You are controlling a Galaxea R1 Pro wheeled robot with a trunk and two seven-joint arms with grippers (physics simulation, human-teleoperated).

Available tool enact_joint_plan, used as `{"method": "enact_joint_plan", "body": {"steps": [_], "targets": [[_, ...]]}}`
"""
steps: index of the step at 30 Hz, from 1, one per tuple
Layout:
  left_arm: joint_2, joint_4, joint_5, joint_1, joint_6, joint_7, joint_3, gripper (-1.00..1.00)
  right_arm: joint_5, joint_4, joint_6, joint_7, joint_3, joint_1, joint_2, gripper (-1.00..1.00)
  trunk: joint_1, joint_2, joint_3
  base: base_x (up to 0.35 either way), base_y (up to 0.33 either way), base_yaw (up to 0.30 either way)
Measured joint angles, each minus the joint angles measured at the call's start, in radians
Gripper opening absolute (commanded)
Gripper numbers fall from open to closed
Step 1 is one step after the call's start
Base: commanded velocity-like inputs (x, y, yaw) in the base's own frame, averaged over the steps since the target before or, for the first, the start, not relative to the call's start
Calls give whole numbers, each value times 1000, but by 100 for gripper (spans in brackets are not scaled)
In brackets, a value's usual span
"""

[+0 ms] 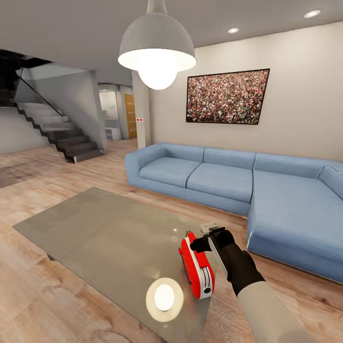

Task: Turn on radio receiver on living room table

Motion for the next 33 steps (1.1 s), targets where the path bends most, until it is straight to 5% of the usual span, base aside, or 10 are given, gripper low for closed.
{"method": "enact_joint_plan", "body": {"steps": [28, 33], "targets": [[-6, 1, 0, 0, -3, 4, 0, 100, 0, 0, 0, -3, -5, 0, -2, 100, 100, -182, -81, 0, 0, 0], [-6, 1, 0, 0, -2, 5, 0, 100, 0, 0, 0, -5, -5, 0, -2, 100, 100, -182, -81, 0, 0, 0]]}}
